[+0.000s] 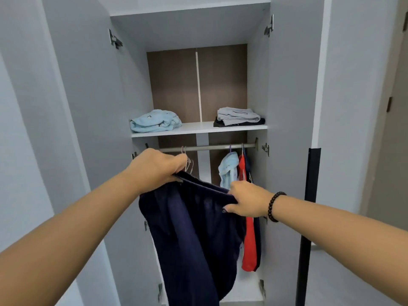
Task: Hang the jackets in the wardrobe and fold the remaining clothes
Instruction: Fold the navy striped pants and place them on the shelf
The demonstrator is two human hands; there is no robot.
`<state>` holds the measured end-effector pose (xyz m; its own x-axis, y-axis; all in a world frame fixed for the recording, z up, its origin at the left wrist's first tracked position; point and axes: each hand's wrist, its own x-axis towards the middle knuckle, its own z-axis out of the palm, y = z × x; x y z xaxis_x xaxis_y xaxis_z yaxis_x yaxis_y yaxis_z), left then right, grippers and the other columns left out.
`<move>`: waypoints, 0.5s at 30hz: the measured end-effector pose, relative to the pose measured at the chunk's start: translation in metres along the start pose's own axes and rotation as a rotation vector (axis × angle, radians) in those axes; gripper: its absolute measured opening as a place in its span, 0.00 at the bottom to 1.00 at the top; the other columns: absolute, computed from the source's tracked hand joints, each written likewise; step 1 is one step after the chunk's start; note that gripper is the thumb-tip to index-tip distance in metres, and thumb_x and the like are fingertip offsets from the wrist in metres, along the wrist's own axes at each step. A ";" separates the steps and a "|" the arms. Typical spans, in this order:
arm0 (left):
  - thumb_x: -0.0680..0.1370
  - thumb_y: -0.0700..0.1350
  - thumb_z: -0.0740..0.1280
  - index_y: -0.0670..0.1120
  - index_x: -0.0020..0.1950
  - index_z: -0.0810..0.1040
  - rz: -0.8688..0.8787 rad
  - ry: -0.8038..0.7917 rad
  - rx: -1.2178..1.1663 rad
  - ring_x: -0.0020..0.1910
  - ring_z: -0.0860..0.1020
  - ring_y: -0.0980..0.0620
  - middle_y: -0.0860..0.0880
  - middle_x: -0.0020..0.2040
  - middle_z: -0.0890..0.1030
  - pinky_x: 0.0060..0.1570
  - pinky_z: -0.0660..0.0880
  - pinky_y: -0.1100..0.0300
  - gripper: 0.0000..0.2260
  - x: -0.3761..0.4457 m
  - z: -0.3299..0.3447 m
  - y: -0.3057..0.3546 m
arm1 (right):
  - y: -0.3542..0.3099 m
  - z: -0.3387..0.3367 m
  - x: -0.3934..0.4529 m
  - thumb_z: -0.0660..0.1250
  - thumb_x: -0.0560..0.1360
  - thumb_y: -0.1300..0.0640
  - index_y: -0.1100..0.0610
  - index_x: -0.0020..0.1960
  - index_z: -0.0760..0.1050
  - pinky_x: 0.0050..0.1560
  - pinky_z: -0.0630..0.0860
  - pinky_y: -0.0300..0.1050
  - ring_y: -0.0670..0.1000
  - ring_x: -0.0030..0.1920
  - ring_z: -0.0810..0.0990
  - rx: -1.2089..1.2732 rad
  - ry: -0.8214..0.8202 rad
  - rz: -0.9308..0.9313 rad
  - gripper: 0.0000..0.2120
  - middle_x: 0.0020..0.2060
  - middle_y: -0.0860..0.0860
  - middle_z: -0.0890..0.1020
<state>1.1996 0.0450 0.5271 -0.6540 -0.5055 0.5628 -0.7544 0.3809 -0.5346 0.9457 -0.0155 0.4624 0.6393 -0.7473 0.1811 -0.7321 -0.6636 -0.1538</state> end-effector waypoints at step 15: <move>0.73 0.40 0.74 0.45 0.47 0.85 -0.562 -0.730 -0.409 0.45 0.79 0.49 0.49 0.46 0.82 0.48 0.77 0.53 0.04 -0.077 0.029 -0.028 | 0.013 -0.034 0.029 0.53 0.76 0.33 0.59 0.46 0.81 0.54 0.69 0.47 0.49 0.48 0.62 -0.716 -0.016 -0.361 0.31 0.45 0.47 0.65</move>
<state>1.2726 0.0508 0.4800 -0.1069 -0.9918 0.0694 -0.9938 0.1088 0.0240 0.9466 -0.0451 0.4992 0.8648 -0.4947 0.0856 -0.4488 -0.6853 0.5736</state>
